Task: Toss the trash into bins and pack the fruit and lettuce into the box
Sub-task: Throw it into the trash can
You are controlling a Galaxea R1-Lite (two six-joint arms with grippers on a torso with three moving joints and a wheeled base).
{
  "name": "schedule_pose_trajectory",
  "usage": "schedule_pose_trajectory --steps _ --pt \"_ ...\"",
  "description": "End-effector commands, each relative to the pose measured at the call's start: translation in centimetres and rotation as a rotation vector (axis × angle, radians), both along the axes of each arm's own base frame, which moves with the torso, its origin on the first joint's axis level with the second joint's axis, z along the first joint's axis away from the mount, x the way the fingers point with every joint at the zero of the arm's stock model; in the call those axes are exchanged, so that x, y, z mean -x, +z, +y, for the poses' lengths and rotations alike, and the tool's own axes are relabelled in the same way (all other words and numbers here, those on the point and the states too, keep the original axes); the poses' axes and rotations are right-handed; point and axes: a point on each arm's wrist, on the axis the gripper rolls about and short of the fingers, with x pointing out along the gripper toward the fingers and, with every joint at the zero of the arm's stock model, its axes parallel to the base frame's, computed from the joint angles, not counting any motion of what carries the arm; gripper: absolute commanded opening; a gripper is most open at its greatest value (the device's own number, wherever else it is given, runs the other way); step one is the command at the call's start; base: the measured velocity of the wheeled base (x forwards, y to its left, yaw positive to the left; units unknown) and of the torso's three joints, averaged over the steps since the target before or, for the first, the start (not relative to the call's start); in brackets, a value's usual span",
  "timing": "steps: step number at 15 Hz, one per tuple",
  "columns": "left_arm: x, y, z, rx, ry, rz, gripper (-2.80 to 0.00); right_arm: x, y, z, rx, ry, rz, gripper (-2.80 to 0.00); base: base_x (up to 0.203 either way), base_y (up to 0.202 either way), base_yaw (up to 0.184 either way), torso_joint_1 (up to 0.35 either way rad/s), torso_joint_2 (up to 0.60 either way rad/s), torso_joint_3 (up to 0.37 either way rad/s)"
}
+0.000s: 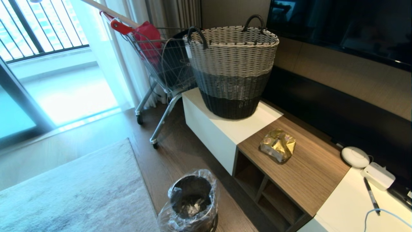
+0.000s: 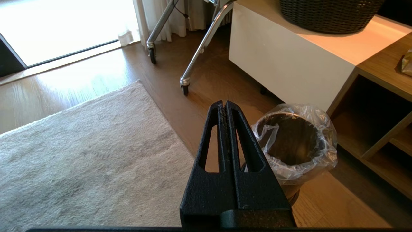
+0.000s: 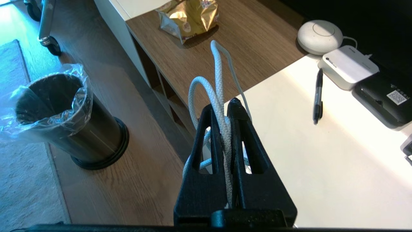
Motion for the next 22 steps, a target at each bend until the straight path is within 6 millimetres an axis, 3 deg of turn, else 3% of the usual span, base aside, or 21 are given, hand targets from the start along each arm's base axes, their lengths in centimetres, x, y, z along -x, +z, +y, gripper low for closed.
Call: schedule_pose_trajectory --steps 1,4,22 --pt "0.00 0.01 0.00 0.001 0.000 -0.001 -2.80 0.44 -0.14 -0.01 -0.001 0.002 -0.054 -2.80 0.000 0.000 0.000 0.000 0.00 0.000" --pt "0.00 0.01 0.00 0.000 0.000 -0.001 -2.80 0.79 -0.23 0.02 -0.001 0.015 -0.116 -2.80 0.000 0.000 0.000 0.000 0.00 0.000" --pt "-0.01 0.01 0.00 0.004 0.000 0.000 -2.80 0.79 -0.23 0.02 -0.002 0.016 -0.116 -2.80 0.000 0.000 0.000 0.000 0.00 -0.005"
